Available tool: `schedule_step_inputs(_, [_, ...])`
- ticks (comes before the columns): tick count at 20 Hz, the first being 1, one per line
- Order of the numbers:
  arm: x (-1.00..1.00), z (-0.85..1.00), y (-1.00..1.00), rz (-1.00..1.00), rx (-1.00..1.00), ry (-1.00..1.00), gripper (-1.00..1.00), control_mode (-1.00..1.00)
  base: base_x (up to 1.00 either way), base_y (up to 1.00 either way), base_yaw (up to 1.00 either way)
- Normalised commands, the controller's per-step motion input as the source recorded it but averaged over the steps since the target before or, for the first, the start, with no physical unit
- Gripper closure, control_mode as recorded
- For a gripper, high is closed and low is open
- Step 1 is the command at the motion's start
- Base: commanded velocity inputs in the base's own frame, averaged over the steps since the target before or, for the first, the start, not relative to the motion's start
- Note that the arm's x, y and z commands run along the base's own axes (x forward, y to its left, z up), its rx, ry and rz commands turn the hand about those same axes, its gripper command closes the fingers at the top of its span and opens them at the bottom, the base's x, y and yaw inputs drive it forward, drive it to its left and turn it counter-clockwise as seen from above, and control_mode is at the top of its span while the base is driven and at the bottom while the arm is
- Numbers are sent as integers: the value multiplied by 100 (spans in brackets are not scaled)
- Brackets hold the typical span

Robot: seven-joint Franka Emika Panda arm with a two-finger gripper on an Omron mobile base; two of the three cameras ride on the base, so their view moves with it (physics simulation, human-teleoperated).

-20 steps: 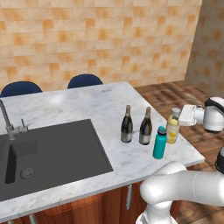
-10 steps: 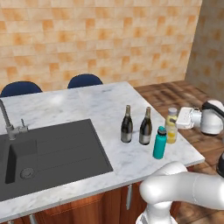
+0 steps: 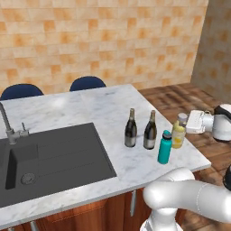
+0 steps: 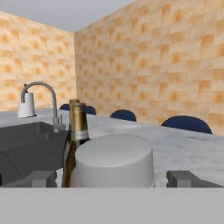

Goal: Move the drinks to the dining counter.

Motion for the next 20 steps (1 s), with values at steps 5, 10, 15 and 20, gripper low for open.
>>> schedule_step_inputs(5, [-13,47,6,0,0,0,-100,-100,0,0,0])
schedule_step_inputs(10, [-3,52,10,0,-1,0,-100,-100,0,0,0])
schedule_step_inputs(15, [-11,64,10,0,-3,-6,-100,-100,0,0,0])
schedule_step_inputs(20, [-56,59,0,0,-2,-11,-100,-100,0,0,0])
